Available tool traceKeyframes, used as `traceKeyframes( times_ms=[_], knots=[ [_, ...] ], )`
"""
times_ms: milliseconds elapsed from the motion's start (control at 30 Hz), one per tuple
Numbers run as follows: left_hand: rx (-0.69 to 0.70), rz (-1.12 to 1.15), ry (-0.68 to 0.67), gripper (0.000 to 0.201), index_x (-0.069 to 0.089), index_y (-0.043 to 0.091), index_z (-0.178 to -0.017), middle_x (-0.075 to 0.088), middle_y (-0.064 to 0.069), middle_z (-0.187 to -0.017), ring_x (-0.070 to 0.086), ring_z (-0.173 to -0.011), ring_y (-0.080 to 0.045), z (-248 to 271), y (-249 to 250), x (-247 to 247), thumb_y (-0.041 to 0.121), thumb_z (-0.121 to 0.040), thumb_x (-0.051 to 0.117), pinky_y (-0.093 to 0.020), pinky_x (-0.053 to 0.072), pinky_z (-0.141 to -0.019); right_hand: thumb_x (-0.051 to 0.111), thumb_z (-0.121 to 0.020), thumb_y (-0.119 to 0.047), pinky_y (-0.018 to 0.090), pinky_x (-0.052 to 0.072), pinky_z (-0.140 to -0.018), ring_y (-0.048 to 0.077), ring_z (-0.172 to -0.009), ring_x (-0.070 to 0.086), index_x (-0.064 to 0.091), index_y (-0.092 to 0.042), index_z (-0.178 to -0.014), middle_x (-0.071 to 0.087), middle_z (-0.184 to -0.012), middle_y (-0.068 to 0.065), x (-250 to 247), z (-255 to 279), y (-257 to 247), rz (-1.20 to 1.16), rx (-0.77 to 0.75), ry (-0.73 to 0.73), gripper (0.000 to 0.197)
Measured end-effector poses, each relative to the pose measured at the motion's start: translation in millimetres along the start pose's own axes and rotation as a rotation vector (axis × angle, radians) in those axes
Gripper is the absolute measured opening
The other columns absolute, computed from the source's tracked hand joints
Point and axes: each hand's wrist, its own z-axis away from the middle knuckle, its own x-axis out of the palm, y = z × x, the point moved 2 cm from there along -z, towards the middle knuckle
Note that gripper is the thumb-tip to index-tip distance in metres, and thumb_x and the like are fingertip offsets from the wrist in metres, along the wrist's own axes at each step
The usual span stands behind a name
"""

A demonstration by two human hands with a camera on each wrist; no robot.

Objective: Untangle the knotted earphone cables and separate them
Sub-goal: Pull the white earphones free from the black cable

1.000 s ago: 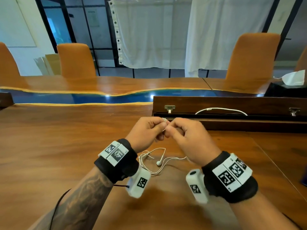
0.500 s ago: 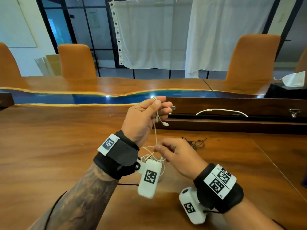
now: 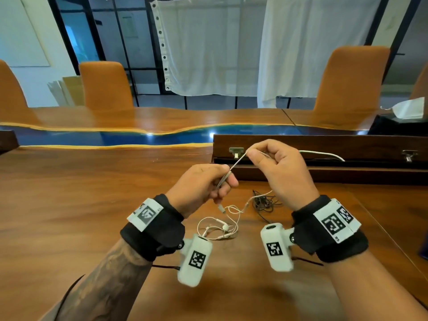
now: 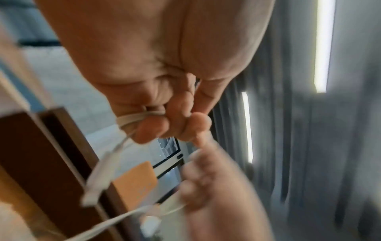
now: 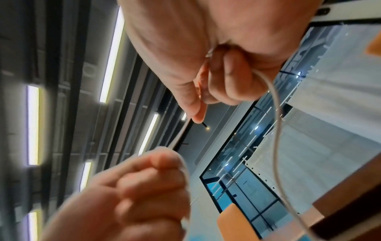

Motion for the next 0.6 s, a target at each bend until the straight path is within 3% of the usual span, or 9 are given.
traceKeyframes(
  times_ms=[67,133,200,267,333,400,500,600],
  knots=[
    [0.009,0.26,-0.084,0.031,0.067,0.003,-0.09,0.05,-0.001,-0.061,0.037,-0.052,-0.012,3,10,4,0.019,-0.1,0.042,-0.029,0.04,-0.057,0.064,-0.098,-0.024,0.022,0.052,-0.073,0.009,-0.083,0.064,0.075,-0.021,-0.098,0.071,-0.088,-0.002,2,-2,9,0.028,-0.006,0.012,0.011],
    [0.086,0.478,-0.079,0.026,0.066,0.001,-0.102,0.056,-0.001,-0.068,0.047,-0.057,-0.011,3,21,7,0.016,-0.1,0.044,-0.028,0.049,-0.063,0.062,-0.099,-0.027,0.028,0.051,-0.077,0.009,-0.087,0.065,0.077,-0.025,-0.098,0.073,-0.089,-0.005,16,2,21,0.051,0.023,-0.073,0.015],
    [0.165,0.628,0.028,0.027,0.063,-0.001,-0.114,0.067,-0.005,-0.082,0.061,-0.069,-0.011,-1,26,6,0.013,-0.101,0.044,-0.029,0.058,-0.075,0.06,-0.1,-0.031,0.027,0.048,-0.074,-0.001,-0.081,0.062,0.077,-0.031,-0.1,0.072,-0.085,-0.014,31,12,32,0.114,0.074,-0.203,0.017],
    [0.228,0.661,0.162,0.028,0.061,0.0,-0.122,0.072,-0.009,-0.097,0.068,-0.084,-0.015,-8,25,0,0.012,-0.103,0.044,-0.034,0.058,-0.09,0.058,-0.101,-0.036,0.03,0.051,-0.072,0.001,-0.076,0.061,0.076,-0.033,-0.106,0.073,-0.087,-0.012,42,25,37,0.211,0.111,-0.388,0.019],
    [0.261,0.55,0.282,0.028,0.06,0.0,-0.124,0.073,-0.012,-0.105,0.069,-0.094,-0.02,-13,18,-7,0.011,-0.104,0.045,-0.04,0.054,-0.099,0.057,-0.101,-0.039,0.037,0.056,-0.078,0.008,-0.081,0.064,0.076,-0.031,-0.108,0.074,-0.092,-0.004,46,34,35,0.266,0.077,-0.496,0.022],
    [0.261,0.284,0.357,0.024,0.064,0.001,-0.12,0.073,-0.015,-0.103,0.069,-0.092,-0.022,-12,10,-11,0.009,-0.104,0.047,-0.041,0.055,-0.096,0.058,-0.101,-0.038,0.043,0.055,-0.076,0.014,-0.079,0.065,0.076,-0.025,-0.097,0.073,-0.086,0.0,41,33,26,0.244,-0.033,-0.434,0.023],
    [0.226,-0.126,0.249,0.024,0.07,0.0,-0.11,0.074,-0.018,-0.095,0.069,-0.083,-0.027,-5,-1,-3,0.009,-0.104,0.049,-0.044,0.057,-0.082,0.06,-0.099,-0.035,0.043,0.053,-0.069,0.012,-0.073,0.062,0.072,-0.026,-0.087,0.067,-0.076,-0.005,24,21,11,0.285,-0.189,-0.259,0.019],
    [0.19,-0.218,0.132,0.036,0.067,-0.008,-0.099,0.067,-0.012,-0.08,0.059,-0.069,-0.025,2,-1,7,0.017,-0.108,0.042,-0.047,0.052,-0.068,0.062,-0.096,-0.034,0.038,0.052,-0.067,0.006,-0.076,0.06,0.072,-0.028,-0.086,0.063,-0.077,-0.012,15,16,4,0.42,-0.3,-0.172,0.015]
  ],
)
